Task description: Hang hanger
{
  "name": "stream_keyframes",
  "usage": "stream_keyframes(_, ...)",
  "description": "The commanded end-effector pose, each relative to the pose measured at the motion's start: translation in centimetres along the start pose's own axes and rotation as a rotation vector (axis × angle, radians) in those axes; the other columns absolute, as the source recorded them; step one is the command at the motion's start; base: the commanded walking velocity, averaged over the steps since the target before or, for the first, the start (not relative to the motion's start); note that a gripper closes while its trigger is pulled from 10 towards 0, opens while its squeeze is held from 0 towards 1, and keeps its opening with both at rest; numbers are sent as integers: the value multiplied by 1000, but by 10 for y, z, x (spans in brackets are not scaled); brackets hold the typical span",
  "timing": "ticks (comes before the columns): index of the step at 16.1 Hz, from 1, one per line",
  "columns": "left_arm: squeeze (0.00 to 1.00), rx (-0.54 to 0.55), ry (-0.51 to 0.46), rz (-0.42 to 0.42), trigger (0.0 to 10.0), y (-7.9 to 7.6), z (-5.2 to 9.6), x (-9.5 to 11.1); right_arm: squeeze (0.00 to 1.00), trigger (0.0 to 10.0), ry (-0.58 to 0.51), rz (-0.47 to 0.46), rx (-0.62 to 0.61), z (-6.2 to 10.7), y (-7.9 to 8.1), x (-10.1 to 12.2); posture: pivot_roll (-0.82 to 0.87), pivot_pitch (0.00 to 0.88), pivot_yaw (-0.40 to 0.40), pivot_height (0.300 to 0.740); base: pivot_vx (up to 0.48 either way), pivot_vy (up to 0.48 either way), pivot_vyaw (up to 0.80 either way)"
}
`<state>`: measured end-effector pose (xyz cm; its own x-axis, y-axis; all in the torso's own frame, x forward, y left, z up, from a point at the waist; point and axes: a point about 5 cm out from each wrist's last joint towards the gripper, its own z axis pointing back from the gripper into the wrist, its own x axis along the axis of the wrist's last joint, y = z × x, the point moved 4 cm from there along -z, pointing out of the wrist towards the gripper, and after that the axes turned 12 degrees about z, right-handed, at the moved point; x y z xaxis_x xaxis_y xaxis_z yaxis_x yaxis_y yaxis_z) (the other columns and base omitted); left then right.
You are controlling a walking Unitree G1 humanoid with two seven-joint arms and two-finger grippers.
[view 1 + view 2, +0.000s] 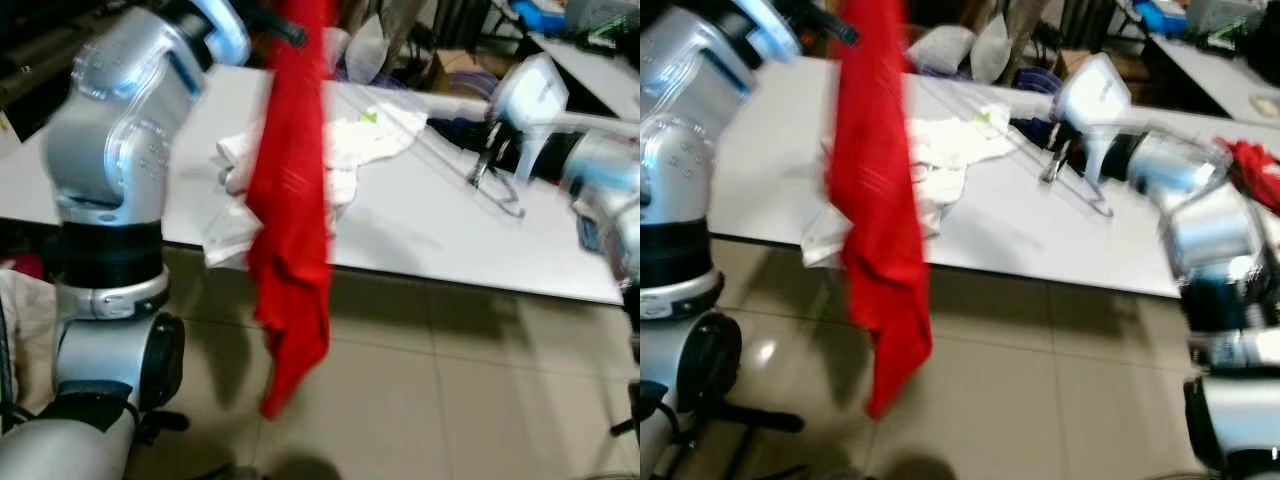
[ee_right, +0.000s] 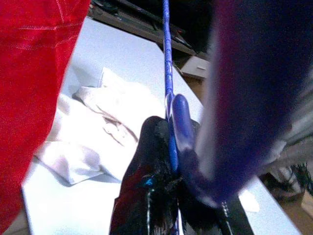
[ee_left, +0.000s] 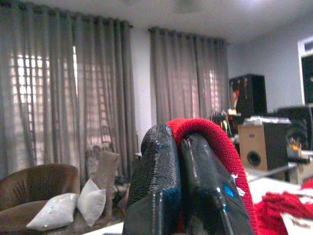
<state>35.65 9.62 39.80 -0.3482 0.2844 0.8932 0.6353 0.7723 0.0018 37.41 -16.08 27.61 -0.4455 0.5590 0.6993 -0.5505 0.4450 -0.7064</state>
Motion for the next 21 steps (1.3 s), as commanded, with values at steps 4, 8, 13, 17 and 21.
stream_keyframes(4, 0, 59, 67, -64, 10000, 4, 2, -13, 0, 10000, 81, 92, 292, 20, 32, -26, 78, 0, -124, 740, 368, 0, 0)
stream_keyframes(8, 0, 140, 229, -106, 10000, 25, 6, -71, 0, 10000, 73, 18, 522, 81, 65, -26, 47, 0, -74, 740, 374, 0, 0)
stream_keyframes(13, 0, 63, 265, -138, 10000, 12, -12, -89, 0, 10000, -51, -70, 647, 104, 89, 0, 32, 0, -29, 740, 370, 0, 0)
stream_keyframes(17, 0, -7, 238, -98, 10000, -5, -26, -91, 0, 10000, -56, -116, 607, 104, 101, 4, 28, 0, -2, 740, 361, 0, 0)
stream_keyframes(21, 0, -106, 163, 35, 10000, -24, -35, -63, 0, 10000, -16, -129, 573, 98, 108, 0, 34, 0, -10, 740, 146, 0, 0)
